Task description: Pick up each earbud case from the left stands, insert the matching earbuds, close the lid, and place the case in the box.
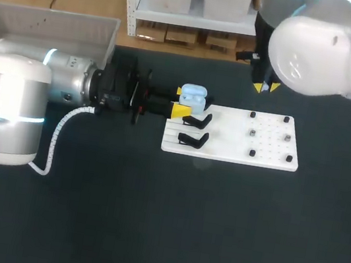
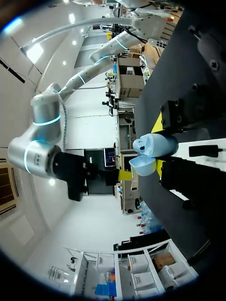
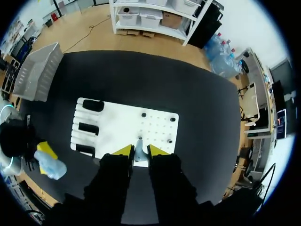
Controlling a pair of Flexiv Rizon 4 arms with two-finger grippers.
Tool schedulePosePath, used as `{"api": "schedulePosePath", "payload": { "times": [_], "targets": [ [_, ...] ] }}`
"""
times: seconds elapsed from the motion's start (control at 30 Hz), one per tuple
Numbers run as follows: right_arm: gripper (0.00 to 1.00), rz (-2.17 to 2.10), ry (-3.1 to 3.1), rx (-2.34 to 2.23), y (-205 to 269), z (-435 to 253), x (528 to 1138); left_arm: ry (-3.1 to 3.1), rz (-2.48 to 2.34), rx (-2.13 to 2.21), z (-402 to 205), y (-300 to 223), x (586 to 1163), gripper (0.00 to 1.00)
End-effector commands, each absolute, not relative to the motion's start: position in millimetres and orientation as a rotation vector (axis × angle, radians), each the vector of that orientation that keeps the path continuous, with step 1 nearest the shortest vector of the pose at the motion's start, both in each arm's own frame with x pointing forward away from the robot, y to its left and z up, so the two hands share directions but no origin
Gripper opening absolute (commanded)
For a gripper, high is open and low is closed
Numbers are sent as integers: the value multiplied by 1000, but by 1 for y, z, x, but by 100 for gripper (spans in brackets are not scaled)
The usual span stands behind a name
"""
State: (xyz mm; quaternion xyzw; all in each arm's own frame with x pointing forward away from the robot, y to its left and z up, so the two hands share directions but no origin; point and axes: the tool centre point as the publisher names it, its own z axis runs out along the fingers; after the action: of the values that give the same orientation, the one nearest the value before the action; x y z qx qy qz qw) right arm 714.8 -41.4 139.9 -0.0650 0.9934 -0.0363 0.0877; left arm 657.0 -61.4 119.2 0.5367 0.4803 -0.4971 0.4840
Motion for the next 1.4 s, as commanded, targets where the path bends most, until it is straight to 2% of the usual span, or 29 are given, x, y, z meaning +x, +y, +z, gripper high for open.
{"api": "schedulePosePath", "payload": {
  "times": [0.03,0.43,0.73,1.23,1.4],
  "targets": [
    [0,-141,2956,-243,-33,177,697,1171,-1208,1305,119,-61,656,0],
    [0,1,3016,-629,7,210,675,1171,-1208,1305,119,-61,656,0],
    [0,53,3026,-801,41,206,669,1171,-1208,1305,119,-61,656,0],
    [0,55,3027,-804,43,205,669,1171,-1208,1305,119,-61,656,0],
    [0,-12,2986,-913,64,208,669,1171,-1208,1305,119,-61,656,0]
  ]
}}
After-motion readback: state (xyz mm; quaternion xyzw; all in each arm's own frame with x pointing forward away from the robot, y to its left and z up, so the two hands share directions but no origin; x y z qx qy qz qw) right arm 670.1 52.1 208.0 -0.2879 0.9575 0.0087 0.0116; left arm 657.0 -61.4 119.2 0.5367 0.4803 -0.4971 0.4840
